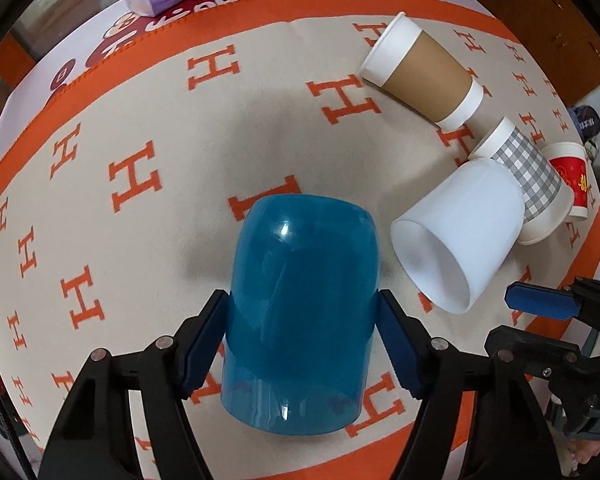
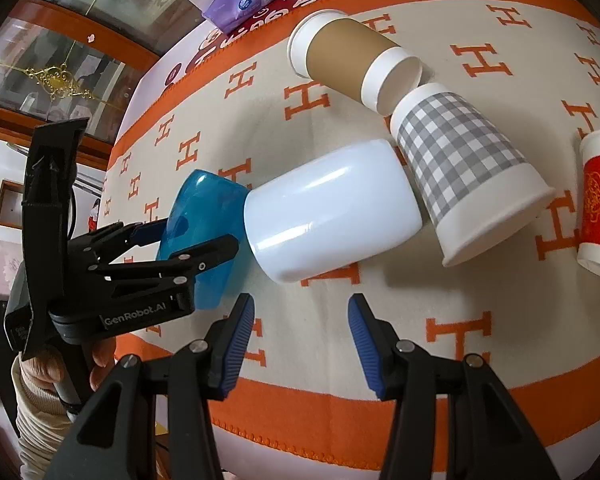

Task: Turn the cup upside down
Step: 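Lift the blue cup with the left tool and turn it upright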

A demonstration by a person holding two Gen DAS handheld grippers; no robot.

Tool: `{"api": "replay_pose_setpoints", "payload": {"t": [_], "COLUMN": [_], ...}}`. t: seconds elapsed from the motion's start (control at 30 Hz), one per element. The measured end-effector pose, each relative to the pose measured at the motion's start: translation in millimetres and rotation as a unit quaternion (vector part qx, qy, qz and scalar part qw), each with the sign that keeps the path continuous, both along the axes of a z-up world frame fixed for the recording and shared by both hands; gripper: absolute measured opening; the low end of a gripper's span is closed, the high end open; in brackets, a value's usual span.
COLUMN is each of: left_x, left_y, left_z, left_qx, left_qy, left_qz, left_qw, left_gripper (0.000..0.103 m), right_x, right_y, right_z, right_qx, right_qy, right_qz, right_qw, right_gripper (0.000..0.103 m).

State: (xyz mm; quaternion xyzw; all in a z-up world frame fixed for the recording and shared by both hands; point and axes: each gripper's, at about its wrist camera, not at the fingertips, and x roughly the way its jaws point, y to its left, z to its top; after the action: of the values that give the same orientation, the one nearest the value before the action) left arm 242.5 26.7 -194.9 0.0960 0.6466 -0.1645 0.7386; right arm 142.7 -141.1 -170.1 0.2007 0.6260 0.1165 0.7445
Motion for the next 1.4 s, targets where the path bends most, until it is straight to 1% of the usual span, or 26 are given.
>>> {"api": "replay_pose_setpoints", "payload": {"t": [0.2,0.33,0.47,0.57,0.67,0.8,0.87,1.03,1.1,1.17,1.23,1.33,1.4], "left_x": [-15,-35,-58,-82,-106,-136,-147,-163,-167,-170,-174,-176,-174], "left_y": [2,-3,-3,-7,-11,-12,-12,-2,0,1,0,-2,-3], "left_z": [18,37,48,50,46,34,27,7,0,-5,-5,-5,-6], "left_qx": [-0.007,-0.008,-0.027,-0.051,-0.072,-0.099,-0.097,-0.097,-0.097,-0.095,-0.096,-0.096,-0.095], "left_qy": [-0.016,-0.032,-0.025,-0.012,-0.003,0.006,0.004,0.012,0.016,0.018,0.011,0.011,0.017], "left_qz": [0.027,0.043,0.069,0.09,0.113,0.154,0.168,0.215,0.223,0.225,0.224,0.222,0.223], "left_qw": [0.9995,0.9985,0.997,0.9946,0.991,0.9832,0.9809,0.9718,0.9698,0.9694,0.9699,0.9704,0.9701], "left_gripper": [0.071,0.071,0.071,0.071,0.071,0.072,0.072,0.072,0.072,0.072,0.072,0.073,0.08], "right_x": [-11,-22,-38,-50,-62,-75,-80,-90,-91,-92,-93,-95,-96], "right_y": [-9,-18,-28,-34,-38,-41,-41,-42,-41,-40,-38,-38,-37], "right_z": [5,11,13,11,6,-2,-7,-18,-22,-24,-26,-28,-29], "right_qx": [0.007,0.015,0.022,0.028,0.029,0.029,0.03,0.036,0.035,0.034,0.032,0.039,0.043], "right_qy": [-0.007,-0.015,-0.02,-0.019,-0.018,-0.01,-0.005,0.01,0.015,0.018,0.021,0.024,0.027], "right_qz": [-0.007,-0.015,-0.025,-0.028,-0.031,-0.03,-0.028,-0.029,-0.027,-0.026,-0.025,-0.025,-0.022], "right_qw": [1.0,1.0,0.999,0.999,0.999,0.999,0.999,0.999,0.999,0.999,0.999,0.999,0.998], "right_gripper": [0.049,0.049,0.049,0.049,0.049,0.049,0.049,0.049,0.049,0.049,0.049,0.049,0.049]}}
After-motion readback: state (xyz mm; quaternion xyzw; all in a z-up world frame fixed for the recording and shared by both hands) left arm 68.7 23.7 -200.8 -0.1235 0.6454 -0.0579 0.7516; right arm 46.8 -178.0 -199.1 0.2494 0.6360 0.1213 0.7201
